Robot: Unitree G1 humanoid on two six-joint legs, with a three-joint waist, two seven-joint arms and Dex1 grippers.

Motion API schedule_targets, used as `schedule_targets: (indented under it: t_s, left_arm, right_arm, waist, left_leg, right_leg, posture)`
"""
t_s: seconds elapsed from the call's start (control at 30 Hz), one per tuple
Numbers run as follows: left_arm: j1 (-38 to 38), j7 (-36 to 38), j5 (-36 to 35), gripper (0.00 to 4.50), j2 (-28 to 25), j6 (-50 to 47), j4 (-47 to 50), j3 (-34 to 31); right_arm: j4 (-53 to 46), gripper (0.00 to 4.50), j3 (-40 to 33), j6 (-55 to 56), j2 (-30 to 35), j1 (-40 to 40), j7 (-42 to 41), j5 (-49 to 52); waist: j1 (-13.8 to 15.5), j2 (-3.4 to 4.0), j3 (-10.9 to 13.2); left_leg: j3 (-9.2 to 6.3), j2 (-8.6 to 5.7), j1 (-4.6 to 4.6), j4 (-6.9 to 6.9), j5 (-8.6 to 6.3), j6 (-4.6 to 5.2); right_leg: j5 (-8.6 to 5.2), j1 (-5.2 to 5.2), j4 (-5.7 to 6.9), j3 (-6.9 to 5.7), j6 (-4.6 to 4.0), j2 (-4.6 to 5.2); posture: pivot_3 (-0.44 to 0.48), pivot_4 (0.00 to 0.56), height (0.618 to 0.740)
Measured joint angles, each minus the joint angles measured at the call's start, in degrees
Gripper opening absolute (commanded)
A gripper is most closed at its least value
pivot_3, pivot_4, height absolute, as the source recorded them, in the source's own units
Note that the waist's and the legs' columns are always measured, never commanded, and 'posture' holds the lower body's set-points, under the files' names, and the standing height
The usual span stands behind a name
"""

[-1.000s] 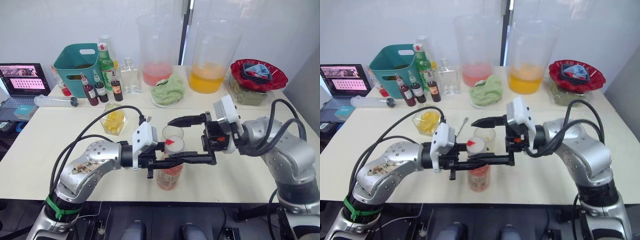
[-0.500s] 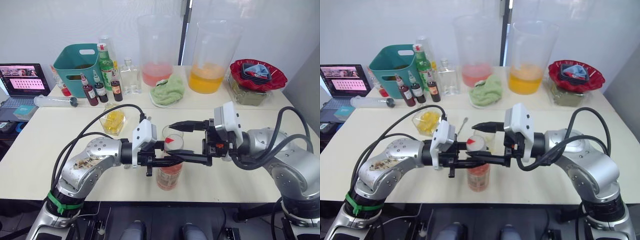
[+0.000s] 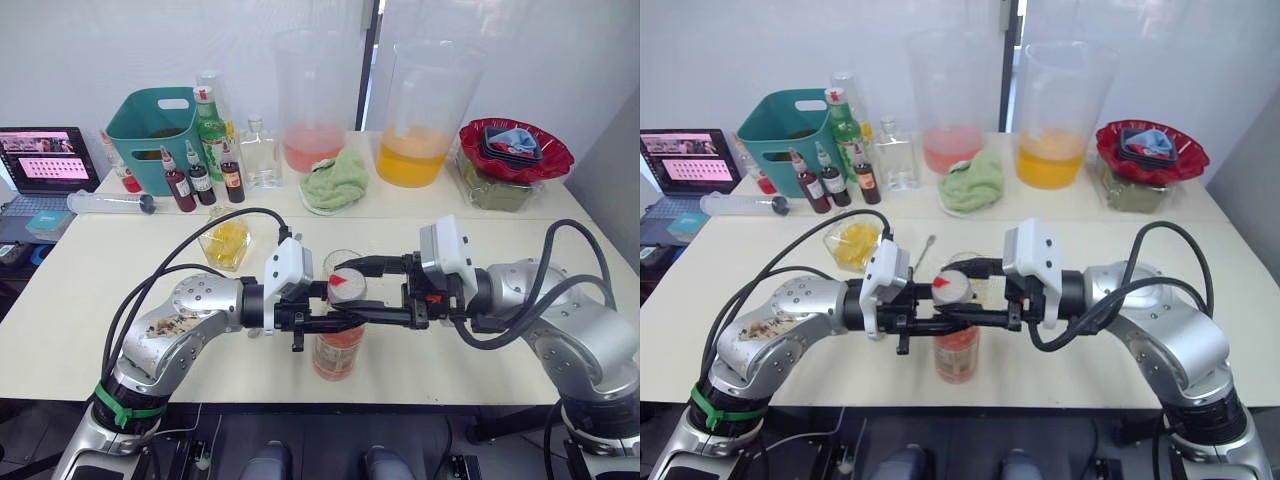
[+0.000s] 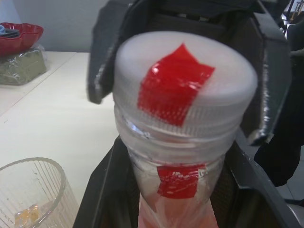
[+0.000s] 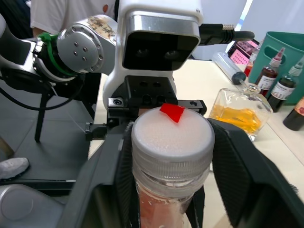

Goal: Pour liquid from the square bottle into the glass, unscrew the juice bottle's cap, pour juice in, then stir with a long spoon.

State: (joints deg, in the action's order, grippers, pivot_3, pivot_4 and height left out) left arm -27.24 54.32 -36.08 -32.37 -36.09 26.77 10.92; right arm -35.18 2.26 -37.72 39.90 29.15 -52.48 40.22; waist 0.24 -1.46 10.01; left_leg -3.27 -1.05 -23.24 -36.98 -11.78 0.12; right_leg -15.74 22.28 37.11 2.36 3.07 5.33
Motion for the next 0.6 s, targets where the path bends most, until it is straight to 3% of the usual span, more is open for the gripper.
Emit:
schedule_targets:
  t_s: [0.4, 0.6]
  left_arm:
    - [0.40, -0.45, -0.02, 1.43, -0.01, 0.00, 0.52, -0.26]
    - [0.40, -0.54, 0.29, 1.43, -0.13, 0.00, 1.52, 0.10]
  right_arm:
    - [1.05, 2.25, 0.24, 0.00, 0.25, 0.84, -2.18, 0.69]
    - [8.17, 2.25, 1.76, 2.59, 1.43, 4.81, -11.93, 1.33]
  waist:
    - [-0.03, 0.00, 0.00]
    - [-0.03, 0.00, 0.00]
  left_leg:
    - [0.00, 0.00, 0.01, 0.00, 0.00, 0.00]
    - [0.02, 0.00, 0.03, 0.00, 0.00, 0.00]
  right_leg:
    - [0.00, -0.01, 0.00, 0.00, 0.00, 0.00]
    - [0.00, -0.03, 0.00, -0.01, 0.00, 0.00]
  posture:
    - [0.000, 0.150, 0.740]
    - [0.000, 0.150, 0.740]
